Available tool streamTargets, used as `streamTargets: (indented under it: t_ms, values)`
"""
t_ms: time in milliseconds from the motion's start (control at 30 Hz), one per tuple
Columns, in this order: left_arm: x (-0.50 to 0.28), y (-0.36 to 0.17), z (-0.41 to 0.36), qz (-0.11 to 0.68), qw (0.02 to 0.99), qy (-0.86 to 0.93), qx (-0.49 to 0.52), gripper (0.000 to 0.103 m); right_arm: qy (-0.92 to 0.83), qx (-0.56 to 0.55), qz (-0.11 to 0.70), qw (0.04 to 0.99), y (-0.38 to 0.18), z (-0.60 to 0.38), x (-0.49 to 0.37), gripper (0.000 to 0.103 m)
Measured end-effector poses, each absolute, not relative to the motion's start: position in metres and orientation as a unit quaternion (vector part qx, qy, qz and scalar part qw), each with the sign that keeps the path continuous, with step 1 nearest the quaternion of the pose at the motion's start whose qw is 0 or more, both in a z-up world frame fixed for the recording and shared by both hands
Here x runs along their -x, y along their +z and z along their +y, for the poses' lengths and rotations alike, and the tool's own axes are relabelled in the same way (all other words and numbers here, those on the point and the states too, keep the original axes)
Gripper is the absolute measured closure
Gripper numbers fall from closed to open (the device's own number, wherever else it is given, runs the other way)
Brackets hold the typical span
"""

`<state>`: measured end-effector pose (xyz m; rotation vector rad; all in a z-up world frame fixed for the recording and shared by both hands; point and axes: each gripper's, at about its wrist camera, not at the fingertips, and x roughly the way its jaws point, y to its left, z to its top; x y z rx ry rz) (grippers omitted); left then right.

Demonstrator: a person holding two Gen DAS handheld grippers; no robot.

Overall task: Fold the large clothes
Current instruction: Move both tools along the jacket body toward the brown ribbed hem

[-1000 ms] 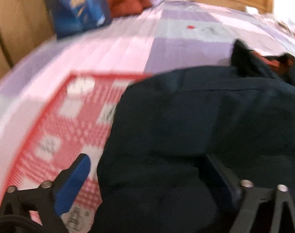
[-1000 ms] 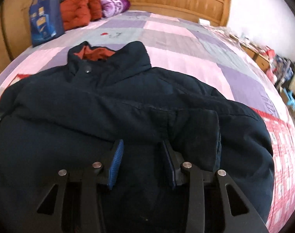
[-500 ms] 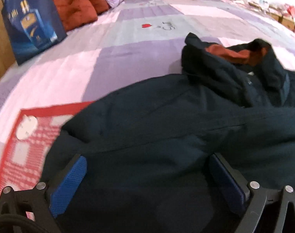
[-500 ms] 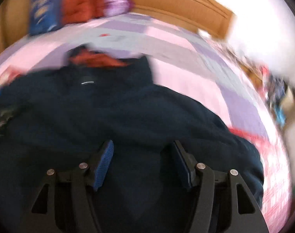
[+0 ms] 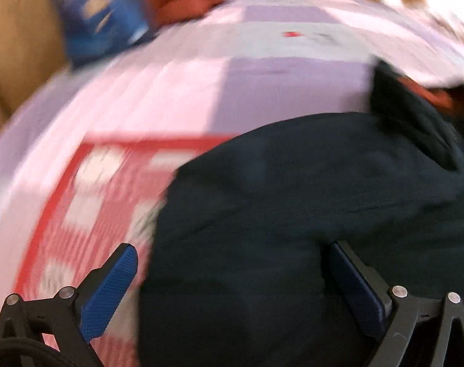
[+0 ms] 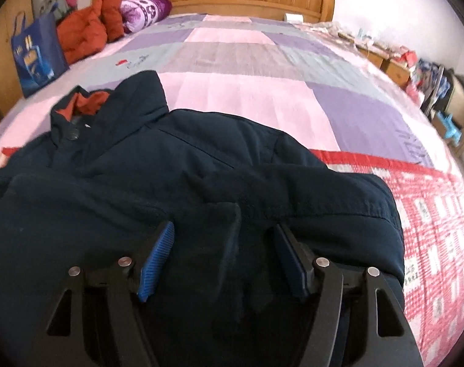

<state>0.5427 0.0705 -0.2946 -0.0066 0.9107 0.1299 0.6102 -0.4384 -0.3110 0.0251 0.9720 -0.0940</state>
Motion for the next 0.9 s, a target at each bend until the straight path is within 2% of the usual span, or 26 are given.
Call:
streamTargets:
  t_ms: [100, 167, 300, 400, 500, 600, 667, 733, 767, 833, 900]
  values:
    - [-0.532, -0.298, 0.076, 0.450, 0.890, 0.069, 0.008, 0.002, -0.044, -0.022, 0.462, 0.886, -0.303, -0.440, -0.600, 0.033]
    - [-0.518, -0.285, 0.055, 0.425, 0.902, 0.068, -0.037, 0.007, -0.081, -0.005, 0.430, 0.899, -0.282, -0.431, -0.585, 0.034]
    - [-0.475, -0.261, 0.005, 0.369, 0.928, -0.010, -0.053, 0.007, -0.042, 0.019, 0.358, 0.933, -0.252, -0.388, -0.536, 0.033]
    - [-0.443, -0.268, -0.050, 0.367, 0.923, -0.081, -0.076, 0.007, 0.035, 0.061, 0.366, 0.928, -0.259, -0.329, -0.505, 0.033]
    - [-0.436, -0.284, -0.065, 0.371, 0.920, -0.080, -0.097, 0.007, 0.052, 0.148, 0.403, 0.902, -0.292, -0.299, -0.495, 0.034]
    - [-0.444, -0.293, -0.038, 0.383, 0.919, -0.075, -0.060, 0.000, 0.007, 0.127, 0.407, 0.905, -0.302, -0.345, -0.496, 0.034]
    - [-0.445, -0.290, -0.026, 0.385, 0.918, -0.077, -0.064, 0.000, -0.035, 0.101, 0.418, 0.902, -0.300, -0.387, -0.498, 0.021]
    - [-0.441, -0.282, -0.026, 0.383, 0.917, -0.077, -0.083, 0.000, -0.001, 0.040, 0.443, 0.896, -0.297, -0.418, -0.498, 0.019]
    - [-0.443, -0.279, -0.026, 0.381, 0.917, -0.076, -0.090, 0.001, 0.000, 0.053, 0.443, 0.895, -0.293, -0.415, -0.497, 0.019]
    - [-0.440, -0.270, -0.033, 0.371, 0.920, -0.081, -0.097, 0.001, 0.000, 0.099, 0.415, 0.904, -0.275, -0.391, -0.492, 0.020]
    - [-0.447, -0.257, -0.047, 0.356, 0.925, -0.098, -0.087, 0.001, 0.029, 0.081, 0.367, 0.926, -0.247, -0.372, -0.493, 0.020]
